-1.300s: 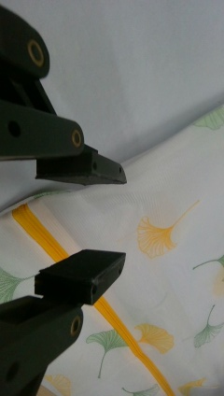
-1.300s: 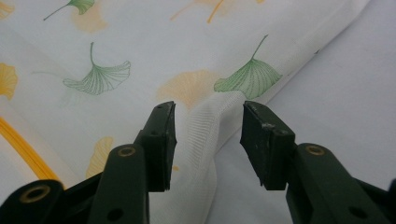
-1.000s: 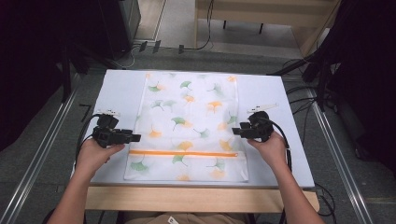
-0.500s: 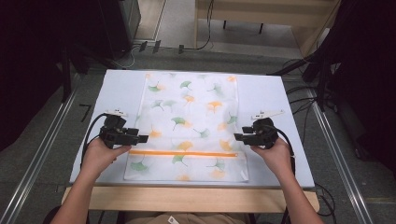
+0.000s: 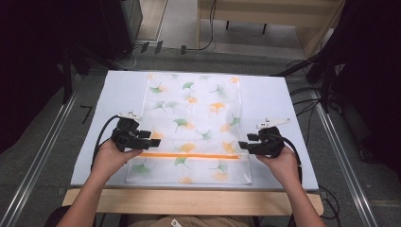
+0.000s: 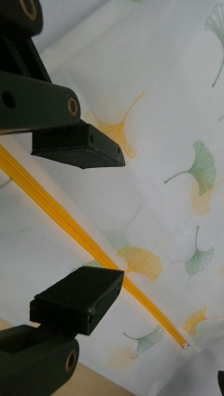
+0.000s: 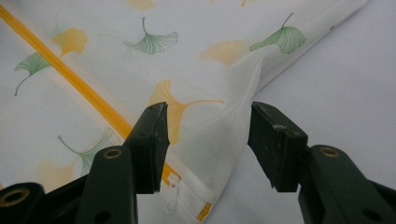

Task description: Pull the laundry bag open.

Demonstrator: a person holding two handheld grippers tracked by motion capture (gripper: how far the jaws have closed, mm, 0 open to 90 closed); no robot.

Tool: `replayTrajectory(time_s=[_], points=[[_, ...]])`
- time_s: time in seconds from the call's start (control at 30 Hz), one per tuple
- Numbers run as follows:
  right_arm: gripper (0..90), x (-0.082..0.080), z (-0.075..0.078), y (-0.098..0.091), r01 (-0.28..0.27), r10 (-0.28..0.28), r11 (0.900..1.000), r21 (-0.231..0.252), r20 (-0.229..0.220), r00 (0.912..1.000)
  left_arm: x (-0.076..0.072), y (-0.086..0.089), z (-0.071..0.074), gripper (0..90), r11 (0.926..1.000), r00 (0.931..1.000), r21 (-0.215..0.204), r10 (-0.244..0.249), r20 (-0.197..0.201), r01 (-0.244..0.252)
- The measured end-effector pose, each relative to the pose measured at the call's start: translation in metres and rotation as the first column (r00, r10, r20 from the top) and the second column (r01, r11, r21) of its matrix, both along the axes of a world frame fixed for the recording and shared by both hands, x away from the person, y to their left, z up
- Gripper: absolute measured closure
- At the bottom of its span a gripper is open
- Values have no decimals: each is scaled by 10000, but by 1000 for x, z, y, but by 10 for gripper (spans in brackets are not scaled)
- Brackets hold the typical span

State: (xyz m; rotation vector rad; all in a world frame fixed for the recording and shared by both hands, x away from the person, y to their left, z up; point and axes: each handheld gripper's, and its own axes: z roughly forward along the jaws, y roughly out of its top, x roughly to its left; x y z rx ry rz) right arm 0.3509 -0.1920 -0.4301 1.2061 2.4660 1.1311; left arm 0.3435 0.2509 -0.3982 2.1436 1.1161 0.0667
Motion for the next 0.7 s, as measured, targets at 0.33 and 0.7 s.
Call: replayTrajectory(time_s=[0.33, 0.7], points=[[513, -8, -6, -3, 30, -34, 9998, -193, -186, 9998, 4, -28, -1, 395, 9978, 9978, 77, -661, 41, 661], [586, -17, -13, -11, 241, -269, 9987, -456, -629, 9977, 10, -53, -4, 394, 9911, 9913, 168, -1318, -7, 1318]])
